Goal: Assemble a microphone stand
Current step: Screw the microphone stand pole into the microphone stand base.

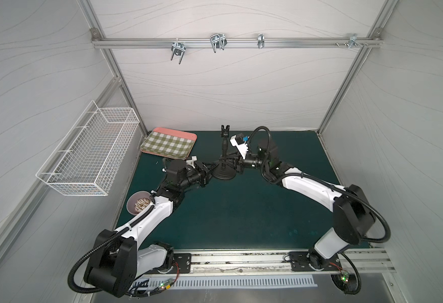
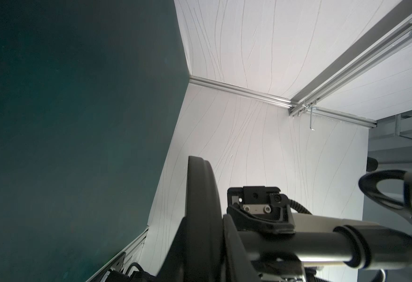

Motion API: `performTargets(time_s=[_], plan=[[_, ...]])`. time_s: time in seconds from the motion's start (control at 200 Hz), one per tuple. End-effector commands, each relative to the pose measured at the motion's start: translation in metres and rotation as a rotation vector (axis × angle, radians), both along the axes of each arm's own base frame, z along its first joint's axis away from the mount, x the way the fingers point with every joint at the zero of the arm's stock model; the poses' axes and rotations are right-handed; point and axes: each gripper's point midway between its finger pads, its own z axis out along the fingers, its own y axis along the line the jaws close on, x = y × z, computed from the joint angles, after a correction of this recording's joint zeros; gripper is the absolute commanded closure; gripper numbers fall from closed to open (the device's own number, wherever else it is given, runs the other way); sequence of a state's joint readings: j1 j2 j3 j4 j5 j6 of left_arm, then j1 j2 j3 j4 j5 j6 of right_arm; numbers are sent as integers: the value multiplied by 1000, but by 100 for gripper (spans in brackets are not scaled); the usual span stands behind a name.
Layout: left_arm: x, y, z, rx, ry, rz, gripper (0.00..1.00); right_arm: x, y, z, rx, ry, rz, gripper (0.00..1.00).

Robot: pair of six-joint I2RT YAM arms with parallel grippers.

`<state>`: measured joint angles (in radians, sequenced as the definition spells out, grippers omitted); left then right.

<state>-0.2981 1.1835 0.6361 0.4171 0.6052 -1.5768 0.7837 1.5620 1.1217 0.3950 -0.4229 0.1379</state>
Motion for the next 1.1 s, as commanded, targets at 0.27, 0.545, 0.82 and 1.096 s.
performTargets(time_s=[0.27, 0.545, 0.82, 1.096], plan=[[7, -1, 57, -76, -182, 5, 100, -2, -1, 0, 21, 52, -670, 89], [6, 0, 58, -79, -184, 5, 100, -22, -9, 9, -82, -50, -458, 26], [5, 1, 60, -80, -187, 4, 100, -30, -44, 36, 99, 4, 172, 28], [3, 1, 62, -74, -189, 0, 100, -27, -37, 41, 120, 36, 498, 35]])
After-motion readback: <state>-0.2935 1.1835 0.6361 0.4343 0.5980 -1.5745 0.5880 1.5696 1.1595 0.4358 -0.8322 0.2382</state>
